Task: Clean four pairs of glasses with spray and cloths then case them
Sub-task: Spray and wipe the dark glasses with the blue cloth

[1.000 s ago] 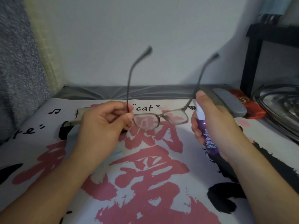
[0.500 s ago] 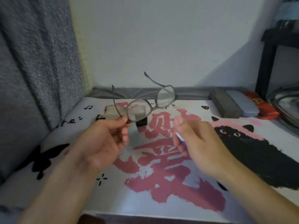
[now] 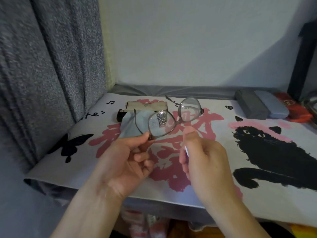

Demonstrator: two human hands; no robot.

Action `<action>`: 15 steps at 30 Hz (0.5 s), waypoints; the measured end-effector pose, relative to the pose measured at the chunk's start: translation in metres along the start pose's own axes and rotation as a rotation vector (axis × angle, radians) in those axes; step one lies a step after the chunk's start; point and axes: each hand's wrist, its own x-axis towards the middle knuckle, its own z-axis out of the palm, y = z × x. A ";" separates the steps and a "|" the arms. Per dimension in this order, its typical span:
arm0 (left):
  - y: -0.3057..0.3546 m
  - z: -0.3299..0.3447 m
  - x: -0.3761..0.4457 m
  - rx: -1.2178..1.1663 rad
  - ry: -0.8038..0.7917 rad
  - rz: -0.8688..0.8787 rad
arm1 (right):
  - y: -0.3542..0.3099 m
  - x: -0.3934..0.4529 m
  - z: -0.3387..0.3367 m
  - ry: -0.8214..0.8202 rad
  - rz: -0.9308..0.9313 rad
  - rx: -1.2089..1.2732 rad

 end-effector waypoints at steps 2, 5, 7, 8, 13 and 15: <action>-0.001 0.000 -0.002 0.014 0.001 0.001 | -0.002 0.001 -0.002 -0.011 0.005 0.003; -0.002 0.000 -0.002 0.031 0.000 -0.002 | -0.003 0.001 -0.003 -0.017 0.021 0.002; -0.002 -0.002 -0.002 0.026 -0.004 -0.007 | -0.001 0.002 -0.004 -0.018 0.038 0.019; -0.002 -0.003 -0.002 0.025 -0.005 -0.008 | 0.001 0.002 -0.007 -0.011 0.045 0.024; -0.002 -0.009 -0.002 0.045 0.002 0.033 | 0.008 0.009 -0.037 0.122 0.119 0.088; -0.002 -0.010 -0.002 0.053 0.004 0.048 | 0.008 0.012 -0.050 0.164 0.144 0.107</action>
